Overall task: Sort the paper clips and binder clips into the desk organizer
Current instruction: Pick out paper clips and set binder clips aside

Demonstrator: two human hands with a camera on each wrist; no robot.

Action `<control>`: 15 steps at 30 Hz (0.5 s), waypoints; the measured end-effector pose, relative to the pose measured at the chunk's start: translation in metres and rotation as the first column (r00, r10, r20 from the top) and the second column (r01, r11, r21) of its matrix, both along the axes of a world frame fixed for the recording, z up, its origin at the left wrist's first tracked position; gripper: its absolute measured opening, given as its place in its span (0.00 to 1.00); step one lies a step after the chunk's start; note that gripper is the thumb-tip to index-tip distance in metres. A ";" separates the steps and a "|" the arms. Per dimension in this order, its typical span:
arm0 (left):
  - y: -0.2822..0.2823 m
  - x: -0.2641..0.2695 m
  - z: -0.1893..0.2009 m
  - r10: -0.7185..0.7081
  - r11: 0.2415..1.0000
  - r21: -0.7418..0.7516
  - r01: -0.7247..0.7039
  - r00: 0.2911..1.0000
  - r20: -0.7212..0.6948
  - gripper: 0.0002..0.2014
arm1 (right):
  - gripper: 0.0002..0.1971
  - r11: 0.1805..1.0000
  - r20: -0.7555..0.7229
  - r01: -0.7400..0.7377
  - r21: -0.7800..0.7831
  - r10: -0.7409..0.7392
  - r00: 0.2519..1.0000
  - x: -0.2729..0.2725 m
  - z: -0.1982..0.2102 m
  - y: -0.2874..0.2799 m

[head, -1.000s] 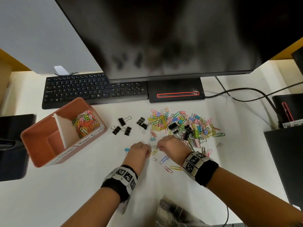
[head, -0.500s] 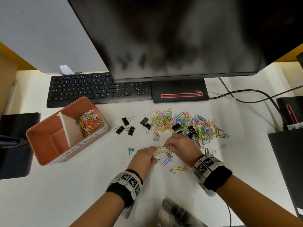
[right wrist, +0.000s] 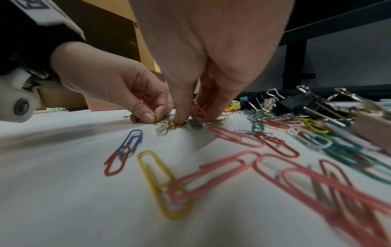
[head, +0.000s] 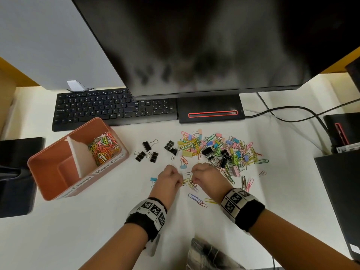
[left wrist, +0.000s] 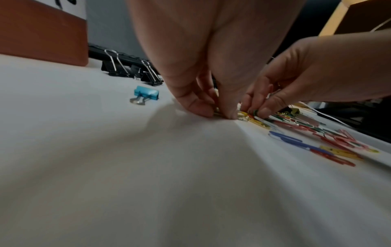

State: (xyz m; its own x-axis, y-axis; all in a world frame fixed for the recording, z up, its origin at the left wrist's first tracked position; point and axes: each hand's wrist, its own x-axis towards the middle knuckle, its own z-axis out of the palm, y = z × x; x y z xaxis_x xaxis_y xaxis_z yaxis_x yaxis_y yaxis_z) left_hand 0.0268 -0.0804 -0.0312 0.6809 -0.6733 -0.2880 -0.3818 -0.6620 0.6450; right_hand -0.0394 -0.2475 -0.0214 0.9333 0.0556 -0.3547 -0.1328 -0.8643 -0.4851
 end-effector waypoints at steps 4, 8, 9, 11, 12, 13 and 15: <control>0.001 -0.001 -0.004 -0.057 0.998 -0.008 0.057 0.997 0.056 0.05 | 0.07 0.998 -0.012 -0.054 -0.035 0.053 0.999 0.009 0.000 0.003; -0.002 0.001 -0.003 -0.039 0.999 0.038 0.038 0.998 0.045 0.08 | 0.06 0.999 -0.046 -0.033 -0.021 0.032 0.998 0.015 0.008 0.003; -0.003 0.001 -0.003 -0.047 0.997 0.057 0.044 0.998 0.044 0.08 | 0.06 1.000 -0.043 -0.013 0.000 0.013 0.999 0.015 0.010 0.003; -0.004 0.001 -0.003 -0.076 0.993 0.094 0.070 0.995 0.060 0.09 | 0.06 0.999 -0.050 0.023 0.031 -0.022 0.998 0.015 0.013 0.004; -0.006 0.000 -0.003 -0.085 0.990 0.115 0.077 0.994 0.068 0.09 | 0.06 0.999 -0.051 0.032 0.039 -0.030 0.998 0.016 0.015 0.004; -0.007 0.000 -0.004 -0.099 0.986 0.141 0.087 0.992 0.077 0.09 | 0.07 0.999 -0.056 0.034 0.040 -0.031 0.998 0.017 0.016 0.004; -0.008 -0.001 -0.007 -0.131 0.977 0.184 0.110 0.986 0.104 0.11 | 0.08 0.998 -0.051 0.036 0.044 -0.033 0.998 0.019 0.017 0.002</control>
